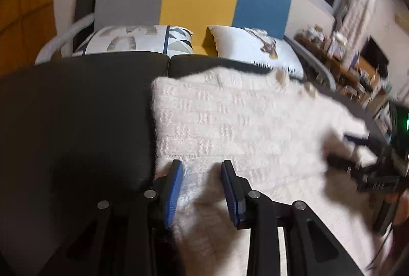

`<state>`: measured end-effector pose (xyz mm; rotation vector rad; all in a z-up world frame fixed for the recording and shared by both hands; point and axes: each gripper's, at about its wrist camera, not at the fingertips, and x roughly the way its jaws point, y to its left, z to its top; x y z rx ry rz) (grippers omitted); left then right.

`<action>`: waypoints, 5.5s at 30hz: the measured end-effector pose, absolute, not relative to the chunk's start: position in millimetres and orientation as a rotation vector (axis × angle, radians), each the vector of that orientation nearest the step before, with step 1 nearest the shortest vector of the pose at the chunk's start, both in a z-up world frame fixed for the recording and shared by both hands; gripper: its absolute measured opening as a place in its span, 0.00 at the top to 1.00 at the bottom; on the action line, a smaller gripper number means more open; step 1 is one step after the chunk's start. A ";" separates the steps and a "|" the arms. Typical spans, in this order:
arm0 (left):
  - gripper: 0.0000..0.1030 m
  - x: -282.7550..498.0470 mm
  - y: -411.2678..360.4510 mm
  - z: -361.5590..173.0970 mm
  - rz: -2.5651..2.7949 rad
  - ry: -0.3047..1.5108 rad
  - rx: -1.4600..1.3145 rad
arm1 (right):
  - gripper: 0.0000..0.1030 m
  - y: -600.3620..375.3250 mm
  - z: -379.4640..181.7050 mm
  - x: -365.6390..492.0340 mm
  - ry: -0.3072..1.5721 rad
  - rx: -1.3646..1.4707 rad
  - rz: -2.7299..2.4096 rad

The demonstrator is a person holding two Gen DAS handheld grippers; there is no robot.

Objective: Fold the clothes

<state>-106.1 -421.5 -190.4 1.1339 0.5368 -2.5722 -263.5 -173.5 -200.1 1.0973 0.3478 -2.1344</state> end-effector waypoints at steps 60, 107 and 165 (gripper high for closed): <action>0.64 -250.8 -224.8 -194.4 -3.084 -0.159 1.375 | 0.00 -45.7 -189.8 -345.4 -0.177 1.126 -1.655; 0.62 -256.7 -332.1 -170.3 -2.988 -0.066 1.327 | 0.00 -89.7 -173.2 -331.7 0.092 1.125 -1.712; 0.75 -256.6 -281.0 -184.1 -3.120 0.181 1.416 | 0.00 -64.4 -190.8 -394.4 -0.314 1.191 -2.003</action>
